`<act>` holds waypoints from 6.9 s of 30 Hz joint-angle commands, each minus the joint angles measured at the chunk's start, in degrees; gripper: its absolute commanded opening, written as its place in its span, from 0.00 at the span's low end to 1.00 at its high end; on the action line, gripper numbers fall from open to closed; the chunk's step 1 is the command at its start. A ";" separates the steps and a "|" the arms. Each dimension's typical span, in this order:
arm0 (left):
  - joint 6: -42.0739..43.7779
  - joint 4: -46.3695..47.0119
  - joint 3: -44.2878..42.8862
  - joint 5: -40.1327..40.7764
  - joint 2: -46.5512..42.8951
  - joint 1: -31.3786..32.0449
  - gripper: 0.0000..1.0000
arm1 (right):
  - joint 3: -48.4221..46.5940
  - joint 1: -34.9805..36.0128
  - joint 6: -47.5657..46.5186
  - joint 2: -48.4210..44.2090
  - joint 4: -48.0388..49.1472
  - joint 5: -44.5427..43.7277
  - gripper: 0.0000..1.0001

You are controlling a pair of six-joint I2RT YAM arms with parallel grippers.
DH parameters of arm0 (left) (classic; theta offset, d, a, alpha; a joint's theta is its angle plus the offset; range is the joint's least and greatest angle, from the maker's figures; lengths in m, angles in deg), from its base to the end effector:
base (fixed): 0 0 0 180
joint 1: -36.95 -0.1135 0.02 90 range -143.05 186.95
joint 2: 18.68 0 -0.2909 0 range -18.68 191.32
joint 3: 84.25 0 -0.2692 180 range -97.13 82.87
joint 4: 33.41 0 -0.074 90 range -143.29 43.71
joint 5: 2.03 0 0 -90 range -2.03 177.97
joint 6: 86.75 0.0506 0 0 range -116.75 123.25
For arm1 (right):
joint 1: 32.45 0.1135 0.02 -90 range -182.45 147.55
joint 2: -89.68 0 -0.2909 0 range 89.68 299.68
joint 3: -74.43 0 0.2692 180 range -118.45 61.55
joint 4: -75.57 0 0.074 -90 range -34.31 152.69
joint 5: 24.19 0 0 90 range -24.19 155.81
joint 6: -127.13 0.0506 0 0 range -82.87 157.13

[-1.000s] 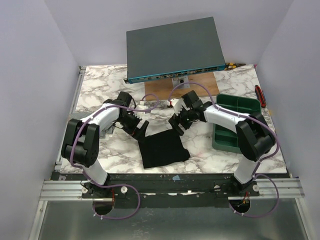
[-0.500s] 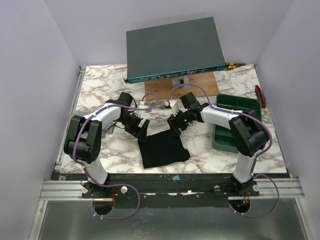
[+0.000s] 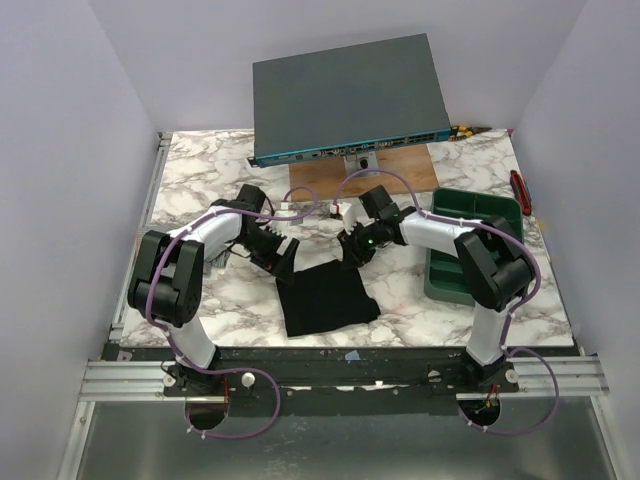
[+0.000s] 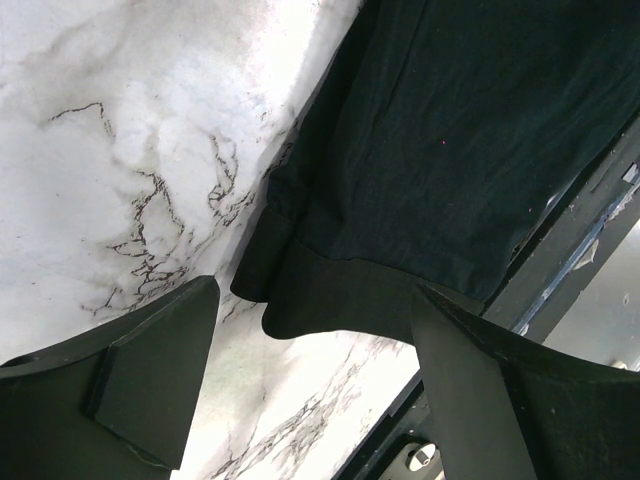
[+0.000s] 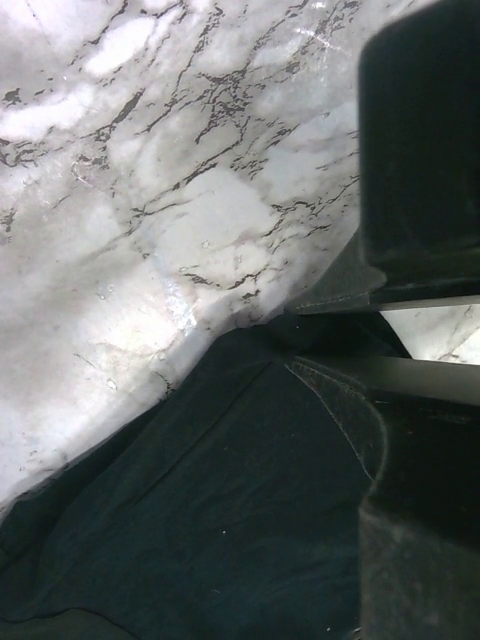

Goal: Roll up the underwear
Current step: Fold the underwear at the center of the board.

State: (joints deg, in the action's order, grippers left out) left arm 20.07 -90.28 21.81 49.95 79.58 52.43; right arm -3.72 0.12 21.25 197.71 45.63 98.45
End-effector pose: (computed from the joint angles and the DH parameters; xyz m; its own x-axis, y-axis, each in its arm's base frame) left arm 0.3045 -0.1167 0.1780 -0.8245 0.4649 -0.3227 0.5639 0.6263 -0.5383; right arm 0.3242 0.2394 0.1552 -0.5141 -0.6018 -0.6111 -0.8551 0.4148 0.3109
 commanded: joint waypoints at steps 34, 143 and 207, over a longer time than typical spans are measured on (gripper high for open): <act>9.42 -4.04 -12.11 -11.81 3.38 0.77 0.98 | 15.38 0.58 -20.31 -25.59 2.47 5.55 0.01; -5.08 9.88 -6.16 6.42 -0.87 13.07 0.00 | 19.84 -5.62 -21.75 -29.54 7.40 -3.26 0.01; 10.36 42.81 24.07 43.44 -21.84 52.11 0.00 | 33.34 -7.18 -40.27 -49.11 -10.47 -7.17 0.02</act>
State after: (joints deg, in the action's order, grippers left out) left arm 28.38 -52.38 44.41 86.39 56.80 104.06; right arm 26.40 -6.69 -16.23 150.69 33.98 96.01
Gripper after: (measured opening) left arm 0.019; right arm 0.044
